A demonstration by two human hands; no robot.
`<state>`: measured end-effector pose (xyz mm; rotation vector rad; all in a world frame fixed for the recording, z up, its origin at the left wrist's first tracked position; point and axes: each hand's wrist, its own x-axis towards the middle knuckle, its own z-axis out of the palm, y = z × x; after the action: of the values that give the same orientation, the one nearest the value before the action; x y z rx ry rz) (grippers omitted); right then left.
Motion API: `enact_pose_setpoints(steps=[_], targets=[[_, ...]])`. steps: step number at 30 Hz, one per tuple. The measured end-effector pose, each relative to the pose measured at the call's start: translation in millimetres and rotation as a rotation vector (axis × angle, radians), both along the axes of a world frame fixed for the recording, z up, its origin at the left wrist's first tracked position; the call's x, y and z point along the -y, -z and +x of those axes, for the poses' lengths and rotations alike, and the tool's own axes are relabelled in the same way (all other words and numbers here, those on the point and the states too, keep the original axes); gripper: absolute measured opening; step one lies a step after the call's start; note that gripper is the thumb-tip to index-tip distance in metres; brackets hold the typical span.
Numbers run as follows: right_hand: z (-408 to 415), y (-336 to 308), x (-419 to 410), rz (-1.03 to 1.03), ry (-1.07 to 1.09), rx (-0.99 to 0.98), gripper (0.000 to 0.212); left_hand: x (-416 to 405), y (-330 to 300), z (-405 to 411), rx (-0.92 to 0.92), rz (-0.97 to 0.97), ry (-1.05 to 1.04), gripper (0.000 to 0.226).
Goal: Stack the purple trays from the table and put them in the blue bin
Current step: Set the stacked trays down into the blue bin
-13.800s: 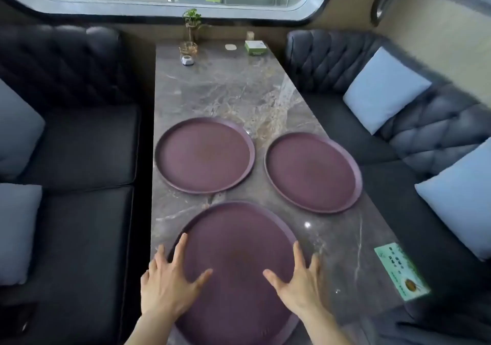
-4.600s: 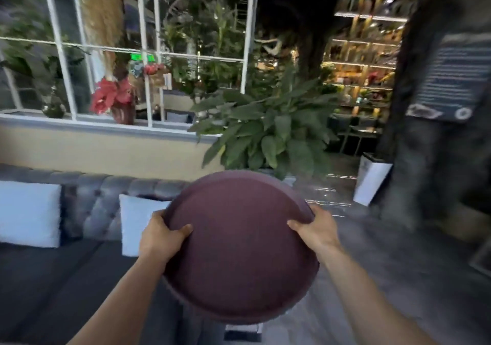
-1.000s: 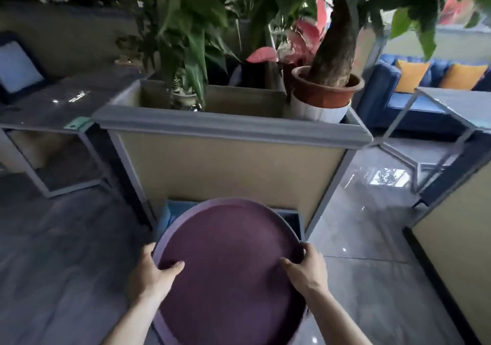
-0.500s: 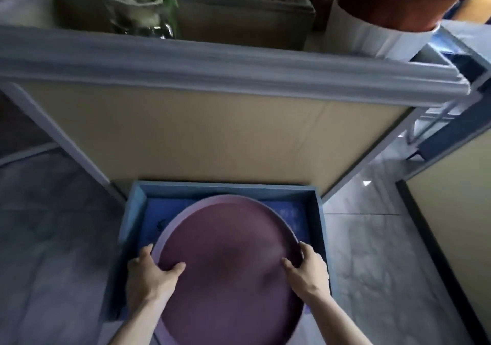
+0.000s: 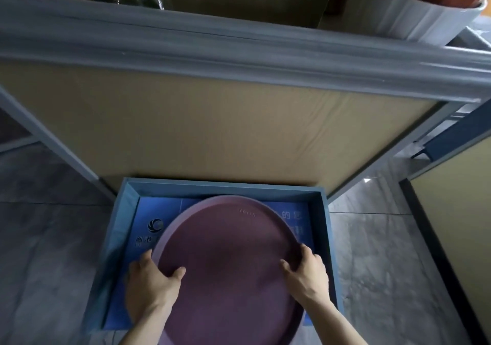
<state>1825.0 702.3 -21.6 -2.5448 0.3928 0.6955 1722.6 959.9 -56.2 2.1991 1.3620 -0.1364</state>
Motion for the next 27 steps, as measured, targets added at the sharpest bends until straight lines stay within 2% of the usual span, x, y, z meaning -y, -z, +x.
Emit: enact_pose_setpoints(steps=[5, 12, 16, 21, 27], targets=[[5, -1, -4, -0.050, -0.048, 0.000, 0.054, 2, -4, -2, -0.063, 0.045, 0.010, 0.087], [-3, 5, -4, -0.175, -0.161, 0.055, 0.080, 6, -5, -3, -0.080, 0.061, 0.013, 0.090], [-1, 3, -3, -0.174, -0.185, 0.050, 0.076, 10, -5, -5, -0.065, 0.073, 0.009, 0.091], [-12, 4, -3, -0.210, -0.236, 0.088, 0.085, 9, -5, -5, -0.066, 0.071, 0.013, 0.092], [-21, 11, -5, -0.213, -0.295, 0.041, 0.124, 8, -4, -8, -0.031, 0.064, 0.009, 0.092]])
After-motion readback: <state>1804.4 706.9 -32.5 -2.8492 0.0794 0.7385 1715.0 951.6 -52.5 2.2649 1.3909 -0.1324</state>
